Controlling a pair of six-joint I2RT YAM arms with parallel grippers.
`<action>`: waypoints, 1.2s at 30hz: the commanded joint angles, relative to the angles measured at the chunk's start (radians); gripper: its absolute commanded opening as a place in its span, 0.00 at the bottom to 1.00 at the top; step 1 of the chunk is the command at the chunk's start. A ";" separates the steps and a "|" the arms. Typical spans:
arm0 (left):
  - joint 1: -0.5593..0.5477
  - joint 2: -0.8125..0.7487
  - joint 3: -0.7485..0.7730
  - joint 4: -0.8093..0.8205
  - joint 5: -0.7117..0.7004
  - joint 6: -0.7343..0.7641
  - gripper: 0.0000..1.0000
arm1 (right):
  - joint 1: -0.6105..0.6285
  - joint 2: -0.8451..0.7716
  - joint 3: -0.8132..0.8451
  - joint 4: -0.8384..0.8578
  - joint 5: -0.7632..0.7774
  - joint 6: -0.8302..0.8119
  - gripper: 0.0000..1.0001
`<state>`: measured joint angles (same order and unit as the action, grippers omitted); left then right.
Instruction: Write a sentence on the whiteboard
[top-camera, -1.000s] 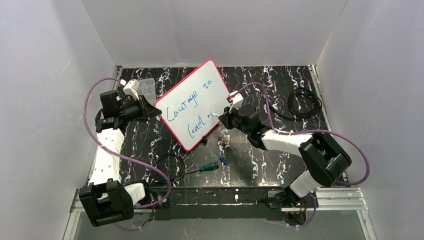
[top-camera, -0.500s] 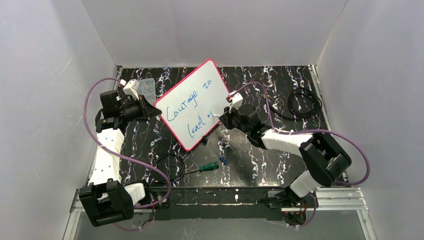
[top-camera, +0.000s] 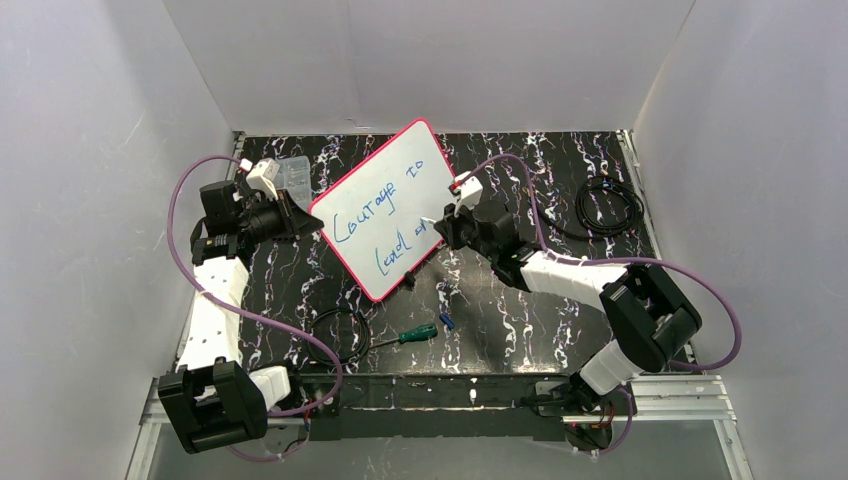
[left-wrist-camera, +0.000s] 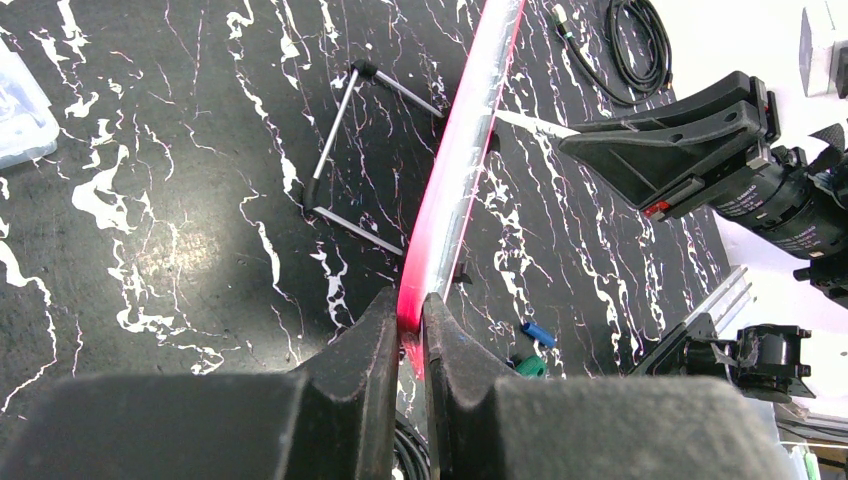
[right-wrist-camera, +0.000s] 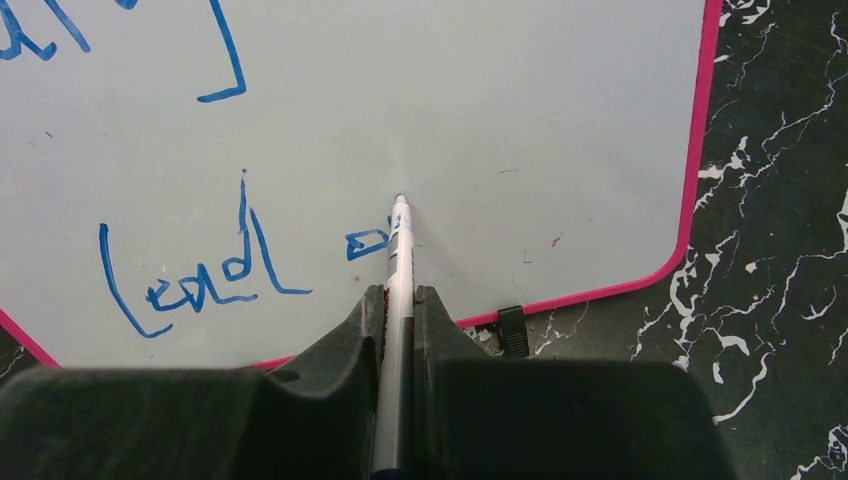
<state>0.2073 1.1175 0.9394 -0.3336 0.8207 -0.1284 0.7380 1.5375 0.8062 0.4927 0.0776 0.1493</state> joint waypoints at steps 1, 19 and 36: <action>-0.006 -0.007 -0.013 -0.002 -0.003 0.019 0.00 | 0.002 0.016 0.045 0.011 0.037 -0.022 0.01; -0.005 -0.009 -0.014 -0.002 -0.005 0.019 0.00 | 0.000 0.026 0.001 -0.024 0.072 -0.002 0.01; -0.006 -0.011 -0.014 -0.002 -0.005 0.019 0.00 | 0.001 -0.002 -0.035 -0.028 0.123 0.008 0.01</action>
<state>0.2073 1.1175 0.9394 -0.3321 0.8215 -0.1307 0.7391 1.5459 0.7757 0.4664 0.1600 0.1551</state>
